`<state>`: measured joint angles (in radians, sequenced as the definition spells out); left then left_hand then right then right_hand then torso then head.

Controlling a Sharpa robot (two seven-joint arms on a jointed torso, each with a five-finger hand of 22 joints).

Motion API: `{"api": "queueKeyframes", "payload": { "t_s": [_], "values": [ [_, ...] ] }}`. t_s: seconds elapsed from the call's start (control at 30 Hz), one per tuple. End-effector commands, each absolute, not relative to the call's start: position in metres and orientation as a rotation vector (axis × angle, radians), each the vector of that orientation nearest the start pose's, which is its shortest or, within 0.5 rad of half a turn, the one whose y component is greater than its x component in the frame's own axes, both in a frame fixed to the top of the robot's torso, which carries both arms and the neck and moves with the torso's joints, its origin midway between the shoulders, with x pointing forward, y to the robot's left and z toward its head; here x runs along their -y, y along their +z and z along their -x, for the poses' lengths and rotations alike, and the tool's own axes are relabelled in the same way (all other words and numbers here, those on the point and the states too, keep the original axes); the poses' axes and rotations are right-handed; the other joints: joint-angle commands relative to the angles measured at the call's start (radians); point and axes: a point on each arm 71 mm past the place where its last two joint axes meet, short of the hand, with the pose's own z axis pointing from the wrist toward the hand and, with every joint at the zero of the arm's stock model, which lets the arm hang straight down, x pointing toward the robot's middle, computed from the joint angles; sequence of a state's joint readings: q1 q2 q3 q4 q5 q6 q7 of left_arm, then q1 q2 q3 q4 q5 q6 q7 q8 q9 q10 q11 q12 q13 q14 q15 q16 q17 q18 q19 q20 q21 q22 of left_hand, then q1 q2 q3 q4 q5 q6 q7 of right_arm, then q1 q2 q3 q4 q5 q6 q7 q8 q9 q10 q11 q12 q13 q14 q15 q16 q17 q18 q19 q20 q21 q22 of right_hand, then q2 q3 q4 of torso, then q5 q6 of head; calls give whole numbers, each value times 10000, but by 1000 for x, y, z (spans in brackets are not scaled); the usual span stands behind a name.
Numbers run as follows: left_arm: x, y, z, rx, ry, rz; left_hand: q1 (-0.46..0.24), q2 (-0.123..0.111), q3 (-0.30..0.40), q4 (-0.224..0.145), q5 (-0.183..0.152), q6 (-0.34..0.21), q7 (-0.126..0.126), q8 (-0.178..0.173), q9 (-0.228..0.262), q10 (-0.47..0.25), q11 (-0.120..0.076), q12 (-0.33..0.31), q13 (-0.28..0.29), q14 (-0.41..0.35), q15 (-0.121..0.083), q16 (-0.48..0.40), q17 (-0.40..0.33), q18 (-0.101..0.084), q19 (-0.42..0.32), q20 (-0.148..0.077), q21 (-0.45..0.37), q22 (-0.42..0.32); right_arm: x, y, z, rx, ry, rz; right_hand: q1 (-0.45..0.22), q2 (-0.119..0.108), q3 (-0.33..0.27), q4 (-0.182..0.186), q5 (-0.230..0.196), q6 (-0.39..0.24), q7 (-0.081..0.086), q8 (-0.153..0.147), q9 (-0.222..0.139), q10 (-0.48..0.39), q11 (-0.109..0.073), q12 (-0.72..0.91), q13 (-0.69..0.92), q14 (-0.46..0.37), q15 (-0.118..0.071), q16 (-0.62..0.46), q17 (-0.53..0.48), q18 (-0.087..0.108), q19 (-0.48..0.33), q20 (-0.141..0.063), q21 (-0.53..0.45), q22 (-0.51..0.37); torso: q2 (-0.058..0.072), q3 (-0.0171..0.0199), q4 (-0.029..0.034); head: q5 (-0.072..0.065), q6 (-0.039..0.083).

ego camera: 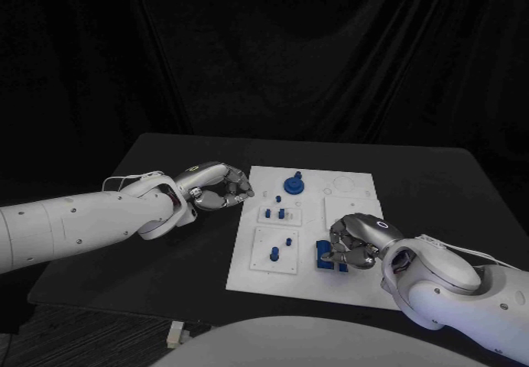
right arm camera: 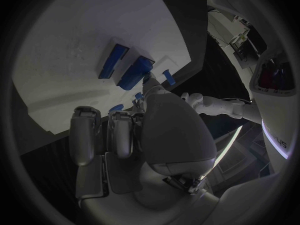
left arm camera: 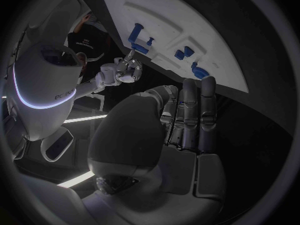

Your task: Assemble the parts on the task board

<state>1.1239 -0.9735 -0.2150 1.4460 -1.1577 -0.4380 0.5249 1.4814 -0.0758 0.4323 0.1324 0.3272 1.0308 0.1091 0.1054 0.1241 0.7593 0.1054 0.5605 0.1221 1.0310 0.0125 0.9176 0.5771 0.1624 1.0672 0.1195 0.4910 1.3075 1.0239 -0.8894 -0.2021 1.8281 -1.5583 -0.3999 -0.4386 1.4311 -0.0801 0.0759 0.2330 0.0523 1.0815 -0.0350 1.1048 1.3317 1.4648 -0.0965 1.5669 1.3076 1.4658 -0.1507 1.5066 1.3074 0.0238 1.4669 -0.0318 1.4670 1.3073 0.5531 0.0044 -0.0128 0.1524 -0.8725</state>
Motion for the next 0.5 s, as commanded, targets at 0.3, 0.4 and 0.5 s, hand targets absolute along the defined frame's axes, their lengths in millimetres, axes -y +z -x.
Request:
{"api": "queueKeyframes", "payload": {
  "t_s": [0.3, 0.4, 0.5],
  "values": [
    [-270, -251, -426, -15541, -10877, -1783, -27, 106, 48, -7, 65, -62, 57, 39, 7, 60, -26, -31, -23, -3, 56, -33, -14, 113, -98, 8, 0, 321, 170, -262, -355, -17606, 7547, -73, -1708, -371, -767, 634, -24, -107, -62, -305, -406, 1060, -58, 39, 2632, 770, -23, 12, 1126, 24, 523, -54, 6, 2287, 0, 1, -4, -52, -2],
    [-270, -246, -421, -15072, -11073, -1721, -108, 77, 17, 59, 55, -88, 55, 28, 2, 62, -24, -29, -35, -79, 75, -65, -24, 135, -244, 22, -198, 272, 176, -243, -361, -16460, 8331, -787, -2113, -465, -876, 633, -26, -382, -85, -687, -644, 1060, -91, 39, 2632, 744, -26, -44, 1004, 33, 504, -58, -29, 2275, -3, -1, -7, -102, -2],
    [-271, -239, -417, -14575, -11309, -1432, -221, 32, -42, 187, 39, -86, 43, 36, 6, 67, -8, -23, -59, -326, 130, -146, -42, 113, -430, 58, -269, 257, 184, -223, -370, -15428, 8946, -1525, -2577, -35, -1186, 560, -11, -1905, -42, -2759, -1966, 1060, -67, 39, 2632, 441, 4, -696, -236, 218, 96, -15, -823, 2006, -7, -1, -8, -107, -2]
  ]
}}
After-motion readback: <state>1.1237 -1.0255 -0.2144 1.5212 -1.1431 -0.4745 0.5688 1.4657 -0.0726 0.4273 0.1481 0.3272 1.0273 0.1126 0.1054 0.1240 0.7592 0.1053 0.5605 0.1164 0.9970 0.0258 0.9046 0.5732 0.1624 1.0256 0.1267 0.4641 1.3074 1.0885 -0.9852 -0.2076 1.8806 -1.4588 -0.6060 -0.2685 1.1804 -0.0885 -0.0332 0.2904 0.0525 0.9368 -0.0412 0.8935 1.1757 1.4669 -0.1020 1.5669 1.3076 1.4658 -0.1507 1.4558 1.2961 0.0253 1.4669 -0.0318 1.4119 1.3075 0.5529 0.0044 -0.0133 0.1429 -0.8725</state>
